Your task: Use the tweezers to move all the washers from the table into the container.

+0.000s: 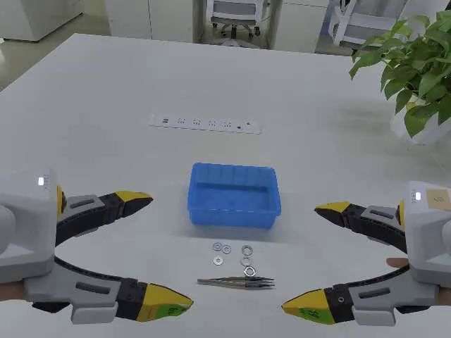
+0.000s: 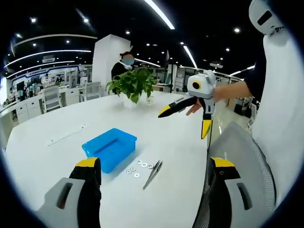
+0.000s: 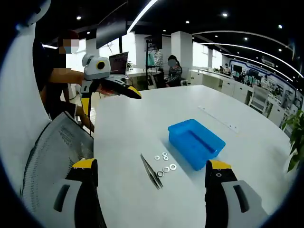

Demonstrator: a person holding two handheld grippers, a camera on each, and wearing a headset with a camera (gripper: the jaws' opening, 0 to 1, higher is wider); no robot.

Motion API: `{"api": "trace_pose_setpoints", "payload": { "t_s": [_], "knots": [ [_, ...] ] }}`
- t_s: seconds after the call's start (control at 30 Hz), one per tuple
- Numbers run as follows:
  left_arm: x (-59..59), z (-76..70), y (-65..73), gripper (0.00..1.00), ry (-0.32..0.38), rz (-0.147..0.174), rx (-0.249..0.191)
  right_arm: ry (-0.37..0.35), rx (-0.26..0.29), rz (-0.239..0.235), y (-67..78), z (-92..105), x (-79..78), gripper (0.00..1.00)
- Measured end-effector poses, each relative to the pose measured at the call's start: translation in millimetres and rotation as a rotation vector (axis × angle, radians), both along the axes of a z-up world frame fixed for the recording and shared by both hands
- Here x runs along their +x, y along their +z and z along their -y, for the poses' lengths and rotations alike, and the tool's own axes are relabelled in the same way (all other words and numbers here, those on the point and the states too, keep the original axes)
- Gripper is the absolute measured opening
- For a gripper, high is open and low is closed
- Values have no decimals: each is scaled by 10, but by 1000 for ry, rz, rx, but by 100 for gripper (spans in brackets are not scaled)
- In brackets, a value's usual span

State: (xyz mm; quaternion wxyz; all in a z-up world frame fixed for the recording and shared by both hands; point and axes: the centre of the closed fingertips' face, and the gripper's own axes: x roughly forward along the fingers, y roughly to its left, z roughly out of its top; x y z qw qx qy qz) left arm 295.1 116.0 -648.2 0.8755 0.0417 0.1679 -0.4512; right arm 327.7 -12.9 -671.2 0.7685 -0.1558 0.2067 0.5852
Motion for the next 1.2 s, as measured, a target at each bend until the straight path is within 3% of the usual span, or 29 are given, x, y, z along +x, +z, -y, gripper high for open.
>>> {"api": "trace_pose_setpoints", "payload": {
  "t_s": [0.6, 0.7, 1.2],
  "knots": [
    [-6, 47, -14, 99, -9, 3, 9, -10, -6, -1, -17, 8, -15, 94],
    [3, 40, -37, 99, -15, 7, 27, -16, -6, 3, -12, 20, 0, 94],
    [44, -27, -9, 99, 3, 23, 18, -24, -10, 21, 50, 0, 14, 95]
  ]
}}
